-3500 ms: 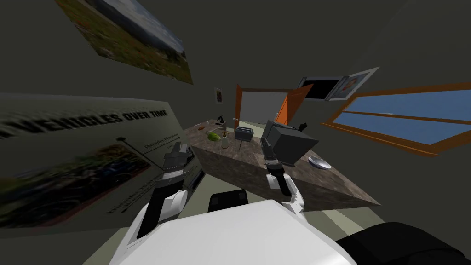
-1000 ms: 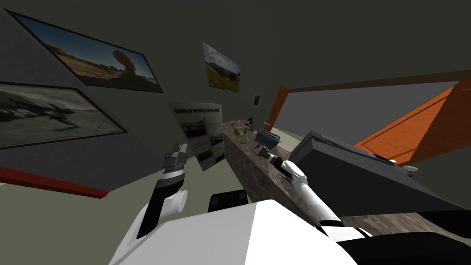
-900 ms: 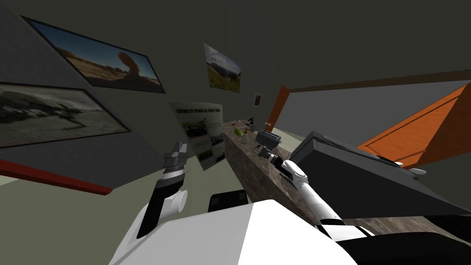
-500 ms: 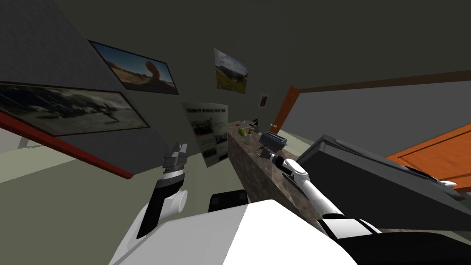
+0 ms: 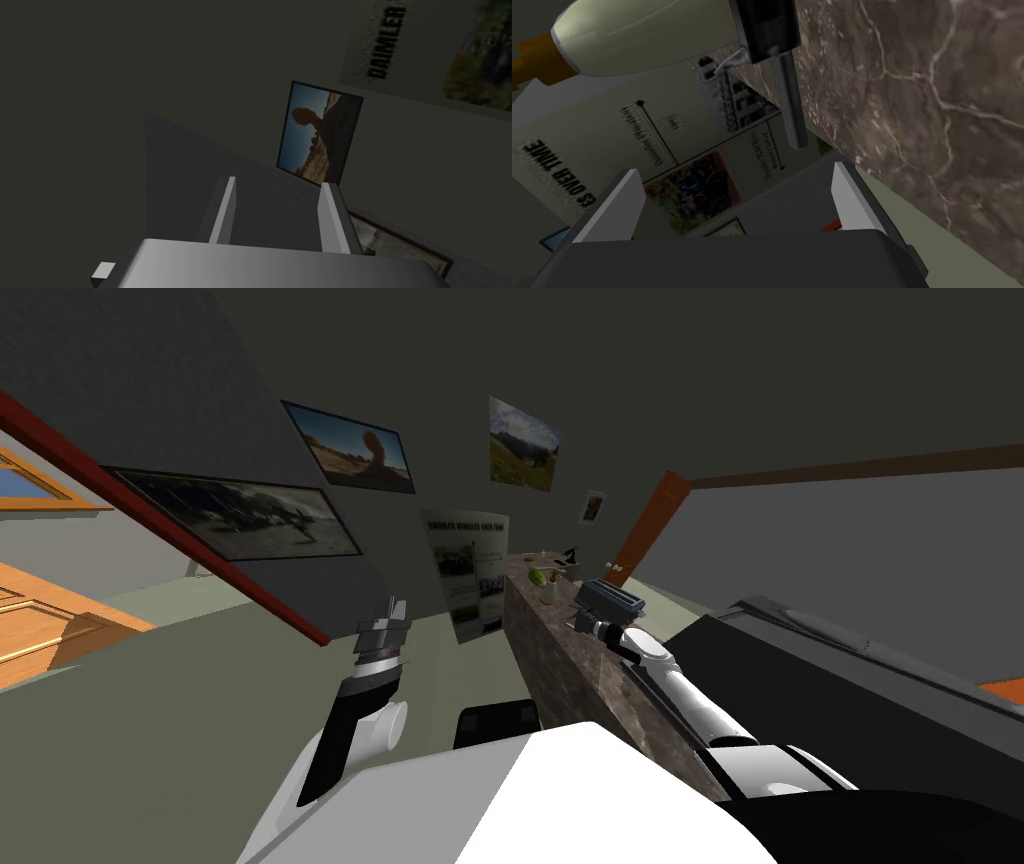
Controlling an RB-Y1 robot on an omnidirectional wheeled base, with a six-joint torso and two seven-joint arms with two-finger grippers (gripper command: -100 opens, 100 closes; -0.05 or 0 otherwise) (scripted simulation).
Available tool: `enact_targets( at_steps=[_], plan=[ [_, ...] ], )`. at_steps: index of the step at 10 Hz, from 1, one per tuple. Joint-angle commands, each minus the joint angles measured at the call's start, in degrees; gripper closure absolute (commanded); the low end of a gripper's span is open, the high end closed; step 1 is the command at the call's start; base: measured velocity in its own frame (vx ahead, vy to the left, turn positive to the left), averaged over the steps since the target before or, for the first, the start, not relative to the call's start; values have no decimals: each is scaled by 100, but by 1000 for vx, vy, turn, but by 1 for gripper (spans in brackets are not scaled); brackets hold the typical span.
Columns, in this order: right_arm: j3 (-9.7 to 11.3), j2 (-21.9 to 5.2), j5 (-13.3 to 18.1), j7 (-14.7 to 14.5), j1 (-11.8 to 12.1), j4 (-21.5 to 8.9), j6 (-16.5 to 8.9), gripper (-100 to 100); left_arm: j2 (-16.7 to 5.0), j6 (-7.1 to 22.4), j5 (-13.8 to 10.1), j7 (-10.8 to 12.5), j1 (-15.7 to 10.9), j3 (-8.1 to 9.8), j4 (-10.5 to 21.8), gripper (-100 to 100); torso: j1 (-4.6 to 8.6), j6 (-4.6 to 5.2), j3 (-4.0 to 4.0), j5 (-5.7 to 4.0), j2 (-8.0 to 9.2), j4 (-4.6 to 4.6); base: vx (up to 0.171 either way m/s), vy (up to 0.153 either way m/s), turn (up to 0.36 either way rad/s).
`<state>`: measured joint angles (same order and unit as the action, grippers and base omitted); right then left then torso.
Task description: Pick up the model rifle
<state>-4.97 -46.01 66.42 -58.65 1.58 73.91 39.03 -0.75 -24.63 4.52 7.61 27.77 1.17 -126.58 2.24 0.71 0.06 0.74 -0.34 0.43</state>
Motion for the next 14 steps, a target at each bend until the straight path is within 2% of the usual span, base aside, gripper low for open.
enact_targets(
  at_steps=[1,2,3,4,5,6,7,8,10,11,14],
  plan=[
    [17,-156,212,-162,-74,-202,-42,-100,0,0,0,0,0,0,0,0,0,0,0,0,0,0,-4,-80,136],
    [17,-156,212,-162,-74,-202,-42,-100,0,0,0,0,0,0,0,0,15,15,6,9,7,5,-1,-47,53],
    [71,-280,418,-287,-141,-363,-96,-100,0,0,0,0,1,0,0,0,22,35,14,15,19,8,13,-48,134],
    [71,-280,418,-287,-141,-363,-96,-100,0,0,0,0,0,0,0,0,38,41,20,23,27,14,0,-55,79],
    [109,-357,554,-368,-184,-469,-137,-100,0,0,0,0,1,0,0,0,57,50,26,31,32,19,13,-69,91],
    [121,-294,489,-303,-178,-417,-120,-100,0,0,0,0,0,0,0,0,78,53,27,37,29,24,12,-35,36],
    [128,-299,503,-314,-188,-426,-128,0,0,0,0,0,1,0,0,0,76,61,29,37,33,24,0,0,0],
    [165,-348,560,-309,-166,-433,-135,-100,1,0,0,0,1,0,0,0,72,65,32,40,39,25,81,104,93],
    [174,-355,575,-304,-150,-416,-145,-100,2,0,0,0,2,-1,0,0,15,61,12,53,2,18,95,114,43],
    [178,-357,581,-295,-149,-410,-151,100,1,0,0,0,1,-1,-1,0,39,64,19,50,17,20,9,11,-10],
    [185,-356,588,-304,-139,-416,-151,100,1,0,0,0,1,0,0,0,66,58,37,45,41,33,3,2,2]
  ],
)
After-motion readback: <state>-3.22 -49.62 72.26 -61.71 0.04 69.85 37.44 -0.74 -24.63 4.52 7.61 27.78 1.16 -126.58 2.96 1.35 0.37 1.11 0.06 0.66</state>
